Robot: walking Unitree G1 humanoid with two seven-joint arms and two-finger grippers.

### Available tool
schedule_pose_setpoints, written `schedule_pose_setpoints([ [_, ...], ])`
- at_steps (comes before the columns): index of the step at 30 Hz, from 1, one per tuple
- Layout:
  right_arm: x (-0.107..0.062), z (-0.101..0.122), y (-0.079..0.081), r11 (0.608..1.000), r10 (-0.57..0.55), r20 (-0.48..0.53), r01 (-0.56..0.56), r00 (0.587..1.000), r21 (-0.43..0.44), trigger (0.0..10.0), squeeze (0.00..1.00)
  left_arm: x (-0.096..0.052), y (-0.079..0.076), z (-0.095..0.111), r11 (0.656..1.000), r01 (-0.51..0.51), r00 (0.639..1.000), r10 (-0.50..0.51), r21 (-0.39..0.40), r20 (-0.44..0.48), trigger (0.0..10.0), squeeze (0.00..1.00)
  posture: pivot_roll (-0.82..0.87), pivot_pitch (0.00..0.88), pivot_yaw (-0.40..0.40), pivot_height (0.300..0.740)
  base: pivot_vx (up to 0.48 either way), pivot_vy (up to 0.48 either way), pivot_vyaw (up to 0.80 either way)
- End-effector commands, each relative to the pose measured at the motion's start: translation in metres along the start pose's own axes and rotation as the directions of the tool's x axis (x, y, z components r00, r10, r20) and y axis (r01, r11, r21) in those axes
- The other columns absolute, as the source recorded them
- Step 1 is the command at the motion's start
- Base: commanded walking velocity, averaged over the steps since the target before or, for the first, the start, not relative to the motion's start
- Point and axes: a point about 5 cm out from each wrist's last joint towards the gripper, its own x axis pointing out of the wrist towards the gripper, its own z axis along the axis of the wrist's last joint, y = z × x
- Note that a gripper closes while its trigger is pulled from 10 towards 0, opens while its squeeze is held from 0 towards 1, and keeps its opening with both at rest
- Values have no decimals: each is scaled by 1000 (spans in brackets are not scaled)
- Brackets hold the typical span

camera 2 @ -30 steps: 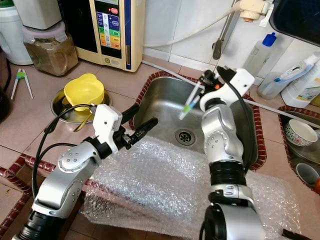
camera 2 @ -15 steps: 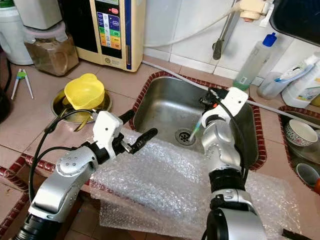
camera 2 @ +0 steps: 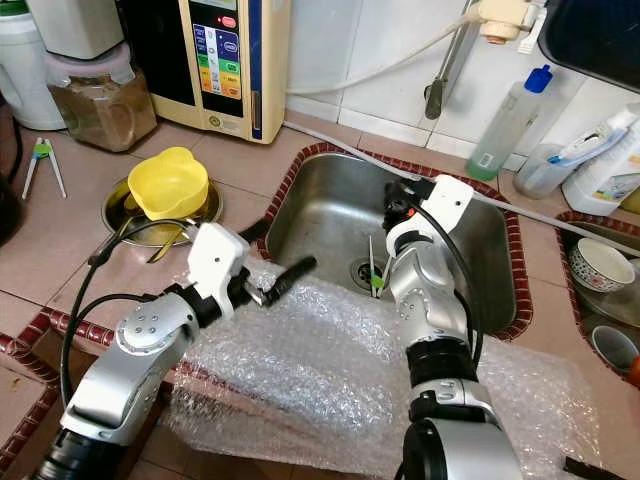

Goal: Kitchen organization

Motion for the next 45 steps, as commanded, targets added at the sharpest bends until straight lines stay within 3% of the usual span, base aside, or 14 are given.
schedule_pose_setpoints([
  [1,-2,6,5,999,53,23,-52,998,-16,10000,1000,3,13,11,996,-88,994,87,14,58,10000,1000,109,121,-104,740,0,0,0],
  [8,-15,3,38,962,264,33,-260,964,-84,10000,1000,6,57,20,939,-345,936,343,8,78,10000,1000,104,118,-101,740,0,0,0],
  [20,-50,0,74,846,519,-13,-516,855,-136,10000,1000,5,81,4,848,-523,852,522,-91,-35,10000,1000,100,113,-99,740,0,0,0],
  [22,-58,0,78,821,558,-23,-555,830,-134,10000,1000,7,85,4,834,-545,839,543,-90,-47,10000,671,95,111,-98,740,0,0,0],
  [23,-62,0,80,807,576,-33,-575,816,-132,10000,1000,9,88,3,821,-561,828,557,-105,-64,10000,243,93,114,-102,740,0,0,0],
  [24,-64,-1,82,798,589,-41,-589,807,-128,10000,1000,10,91,2,814,-571,821,566,-111,-76,10000,0,91,122,-102,740,0,0,0],
  [36,-81,-8,98,718,676,-111,-685,729,-126,10000,1000,13,91,-20,797,-581,801,526,-162,-286,10000,0,90,119,-98,740,0,0,0],
  [38,-81,-8,98,717,676,-112,-686,728,-126,10000,1000,13,90,-21,799,-578,802,520,-163,-293,8471,0,90,120,-98,740,0,0,0],
  [39,-81,-8,98,715,677,-115,-687,727,-127,10000,1000,13,89,-21,805,-570,807,512,-162,-295,4706,0,90,120,-98,740,0,0,0],
  [40,-82,-8,98,714,678,-118,-688,726,-129,10000,957,14,89,-21,813,-560,813,501,-162,-295,1176,0,90,120,-98,740,0,0,0],
  [41,-82,-8,98,713,678,-121,-689,725,-130,10000,761,13,89,-22,815,-557,814,499,-160,-296,0,0,90,120,-98,740,0,0,0],
  [42,-82,-8,98,713,678,-123,-689,724,-130,10000,761,13,89,-22,815,-557,814,499,-159,-297,0,0,90,120,-98,740,0,0,0],
  [44,-82,-8,98,710,680,-127,-692,722,-132,10000,82,12,90,-23,809,-564,810,502,-165,-303,0,0,91,121,-99,740,0,0,0],
  [45,-82,-8,98,709,681,-128,-693,721,-132,10000,24,12,91,-23,807,-567,808,505,-166,-304,0,0,91,121,-99,740,0,0,0],
])
